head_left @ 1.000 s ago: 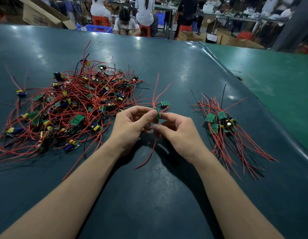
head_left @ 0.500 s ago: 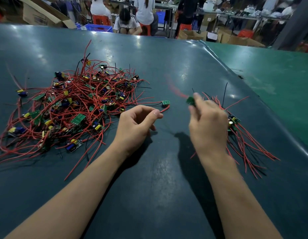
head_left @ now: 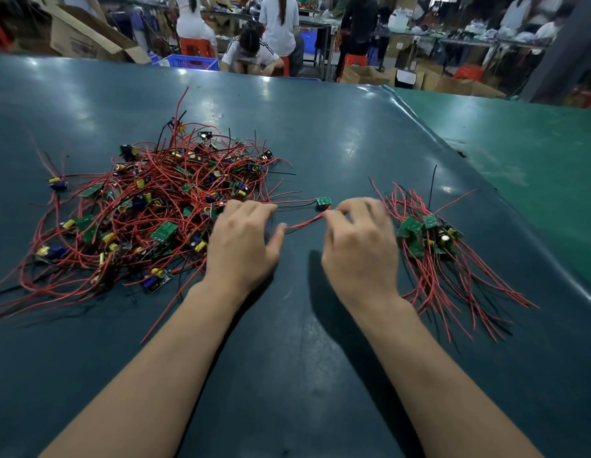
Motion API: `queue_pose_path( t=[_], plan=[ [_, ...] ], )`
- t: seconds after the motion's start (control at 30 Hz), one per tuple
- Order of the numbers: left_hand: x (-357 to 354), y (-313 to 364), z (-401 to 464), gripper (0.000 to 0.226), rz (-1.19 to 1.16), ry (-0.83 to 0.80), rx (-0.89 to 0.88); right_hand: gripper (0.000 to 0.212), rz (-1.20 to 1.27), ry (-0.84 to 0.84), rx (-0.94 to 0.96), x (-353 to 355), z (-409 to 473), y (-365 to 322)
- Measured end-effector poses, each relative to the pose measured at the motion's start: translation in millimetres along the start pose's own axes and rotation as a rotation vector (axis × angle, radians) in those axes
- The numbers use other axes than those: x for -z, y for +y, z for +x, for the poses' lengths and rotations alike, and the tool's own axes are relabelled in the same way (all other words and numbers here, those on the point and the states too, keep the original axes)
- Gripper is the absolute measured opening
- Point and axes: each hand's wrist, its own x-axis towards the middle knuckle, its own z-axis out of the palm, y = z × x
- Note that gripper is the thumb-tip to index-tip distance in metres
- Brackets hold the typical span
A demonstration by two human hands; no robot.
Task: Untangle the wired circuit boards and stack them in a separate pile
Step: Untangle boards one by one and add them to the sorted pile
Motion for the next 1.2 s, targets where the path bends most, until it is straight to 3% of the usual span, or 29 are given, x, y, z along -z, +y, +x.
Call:
queue_pose_path(
  t=[0.07,0.23,0.33,0.4,0.47,0.57,0.6,0.67,0.77,0.83,0.9,1.0,1.2],
  plan=[
    [-6,2,3,0.032,0.067,-0.111,0.029,0.007,0.077,-0.041,0.017,-7,-1,-4],
    [-10,4,5,0.023,0.17,-0.112,0.081,0.023,0.146,-0.245,-0.11,-18,-1,19],
    [-10,6,4,0.021,0.19,-0.08,0.039,0.049,0.204,-0.338,-0.096,-25,0,28],
    [-4,9,0,0.015,0.087,0.019,-0.077,0.065,0.2,-0.409,-0.058,-30,3,29],
    [0,14,-5,0.008,-0.046,0.142,-0.216,0.059,0.198,-0.418,-0.055,-35,5,30],
    [3,24,-9,0.007,-0.267,0.248,-0.31,0.028,0.209,-0.28,-0.049,-37,8,35],
    [4,27,-9,0.008,-0.345,0.285,-0.291,0.022,0.283,-0.2,-0.111,-37,8,36],
    [6,32,-12,0.012,-0.475,0.365,-0.242,0.015,0.579,-0.07,-0.405,-32,11,36],
    [3,34,-18,0.034,-0.492,0.315,-0.254,0.003,1.374,0.02,-0.883,-20,22,30],
    [-2,37,-20,0.042,-0.564,0.086,-0.158,0.006,1.613,-0.011,-0.924,-16,24,29],
    [-3,39,-16,0.035,-0.739,-0.086,0.017,0.005,1.583,-0.172,-0.834,-12,20,23],
    [-4,35,-7,0.026,-0.895,-0.072,0.188,0.007,1.559,-0.352,-0.776,-12,12,14],
    [-3,26,-2,0.018,-1.132,-0.12,0.384,0.006,1.697,-0.341,-0.84,-12,8,9]
  ],
)
